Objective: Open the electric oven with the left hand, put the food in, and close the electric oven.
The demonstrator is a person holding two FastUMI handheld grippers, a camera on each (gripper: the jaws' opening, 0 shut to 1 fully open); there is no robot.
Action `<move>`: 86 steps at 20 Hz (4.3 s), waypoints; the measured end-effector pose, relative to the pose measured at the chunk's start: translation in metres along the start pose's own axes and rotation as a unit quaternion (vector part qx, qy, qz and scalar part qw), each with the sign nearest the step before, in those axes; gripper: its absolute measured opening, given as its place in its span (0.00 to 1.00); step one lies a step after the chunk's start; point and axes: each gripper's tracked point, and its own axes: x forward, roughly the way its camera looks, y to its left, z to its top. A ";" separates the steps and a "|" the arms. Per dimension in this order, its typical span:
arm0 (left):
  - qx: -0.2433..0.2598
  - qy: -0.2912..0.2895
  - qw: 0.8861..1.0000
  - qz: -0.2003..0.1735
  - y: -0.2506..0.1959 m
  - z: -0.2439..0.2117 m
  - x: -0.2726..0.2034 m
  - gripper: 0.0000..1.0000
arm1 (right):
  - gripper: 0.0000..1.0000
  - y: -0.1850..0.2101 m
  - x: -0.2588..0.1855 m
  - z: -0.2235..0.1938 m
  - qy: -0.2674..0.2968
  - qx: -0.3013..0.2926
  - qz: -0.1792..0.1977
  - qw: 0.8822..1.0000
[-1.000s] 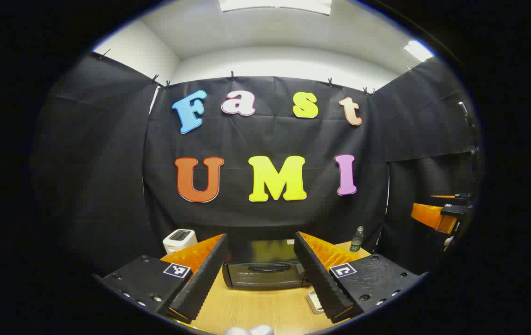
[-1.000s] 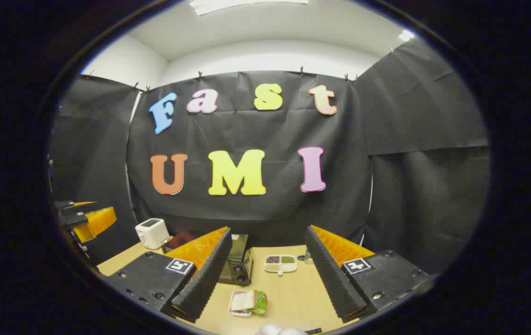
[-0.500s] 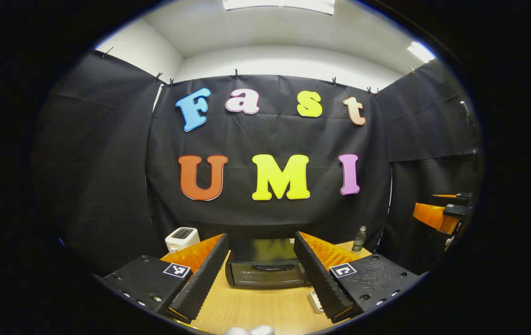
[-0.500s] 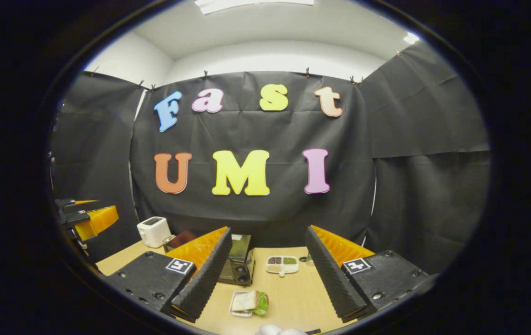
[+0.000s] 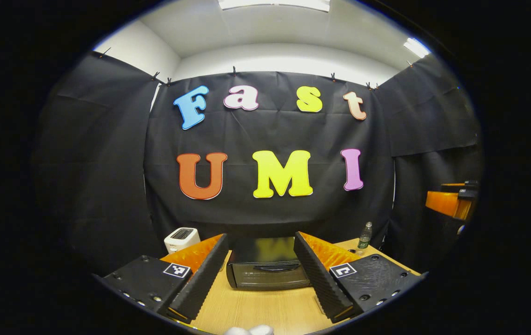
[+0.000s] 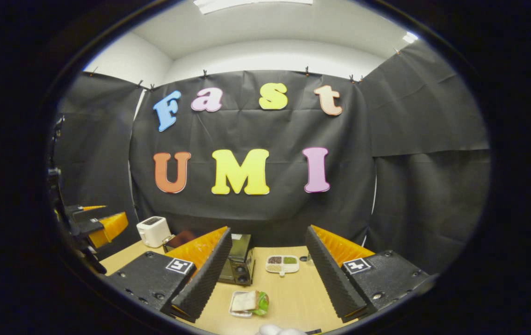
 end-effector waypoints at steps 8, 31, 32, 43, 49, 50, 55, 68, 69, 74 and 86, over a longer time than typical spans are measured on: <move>-0.003 0.030 0.999 -0.012 -0.015 -0.079 0.054 0.93 | 1.00 -0.017 -0.002 -0.006 0.001 -0.017 -0.012 1.000; -0.003 0.125 0.992 -0.005 -0.039 -0.208 0.186 0.98 | 0.99 -0.059 0.018 -0.031 0.067 -0.041 -0.066 0.995; -0.003 0.129 0.992 -0.006 -0.039 -0.210 0.184 0.98 | 0.99 -0.059 0.017 -0.031 0.066 -0.042 -0.065 0.995; -0.008 0.141 0.990 -0.010 -0.038 -0.226 0.124 0.99 | 0.99 -0.035 0.015 -0.038 0.064 -0.052 -0.025 0.996; -0.009 0.171 0.985 -0.009 -0.038 -0.258 0.088 0.98 | 0.99 -0.030 0.003 -0.047 0.072 -0.060 -0.012 0.996; -0.006 0.177 0.984 -0.010 -0.039 -0.263 0.080 0.98 | 0.99 -0.030 0.001 -0.050 0.074 -0.061 -0.011 0.995; -0.005 0.204 0.979 -0.012 -0.038 -0.290 0.055 0.98 | 0.99 -0.028 -0.007 -0.066 0.091 -0.060 -0.005 0.994; -0.014 0.291 0.956 -0.014 -0.036 -0.379 0.022 0.98 | 0.99 -0.037 -0.017 -0.090 0.115 -0.074 -0.013 0.991; -0.010 0.291 0.957 -0.015 -0.036 -0.378 0.022 0.98 | 0.99 -0.037 -0.017 -0.092 0.116 -0.073 -0.012 0.991; -0.007 0.275 0.961 -0.011 -0.033 -0.365 0.023 0.95 | 0.99 -0.039 -0.013 -0.091 0.115 -0.066 -0.011 0.991; -0.017 0.117 0.993 -0.027 -0.016 -0.172 -0.028 0.96 | 0.99 -0.031 0.010 -0.202 0.212 -0.022 0.024 0.977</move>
